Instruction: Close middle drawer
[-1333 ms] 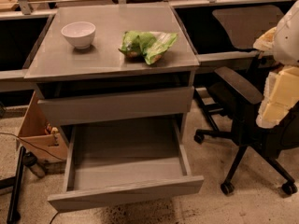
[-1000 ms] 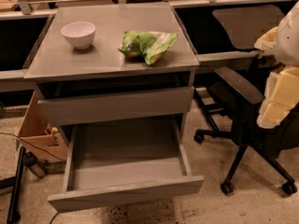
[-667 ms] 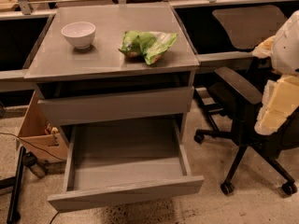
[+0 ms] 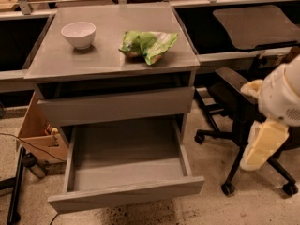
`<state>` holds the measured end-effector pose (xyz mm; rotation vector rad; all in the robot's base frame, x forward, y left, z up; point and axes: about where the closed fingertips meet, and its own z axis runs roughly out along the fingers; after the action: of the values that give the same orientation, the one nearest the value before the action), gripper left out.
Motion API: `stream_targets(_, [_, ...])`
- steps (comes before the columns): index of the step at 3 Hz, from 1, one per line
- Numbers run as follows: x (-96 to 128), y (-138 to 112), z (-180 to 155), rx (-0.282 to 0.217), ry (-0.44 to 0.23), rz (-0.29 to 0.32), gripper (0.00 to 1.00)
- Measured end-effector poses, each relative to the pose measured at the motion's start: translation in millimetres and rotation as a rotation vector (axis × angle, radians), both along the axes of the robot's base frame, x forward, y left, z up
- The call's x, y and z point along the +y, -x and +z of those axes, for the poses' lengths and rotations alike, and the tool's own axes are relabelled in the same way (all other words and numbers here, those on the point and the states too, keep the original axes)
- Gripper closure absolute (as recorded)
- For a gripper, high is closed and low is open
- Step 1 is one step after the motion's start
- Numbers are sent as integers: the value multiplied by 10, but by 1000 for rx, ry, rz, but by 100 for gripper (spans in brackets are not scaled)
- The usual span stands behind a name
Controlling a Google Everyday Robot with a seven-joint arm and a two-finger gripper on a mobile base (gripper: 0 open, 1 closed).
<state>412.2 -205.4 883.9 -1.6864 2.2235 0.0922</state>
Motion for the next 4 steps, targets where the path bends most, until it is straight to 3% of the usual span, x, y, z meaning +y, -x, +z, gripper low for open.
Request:
stream_targets(2, [255, 270, -1333, 77, -173, 18, 0])
stream_targets(4, [349, 505, -2605, 163, -292, 87, 0])
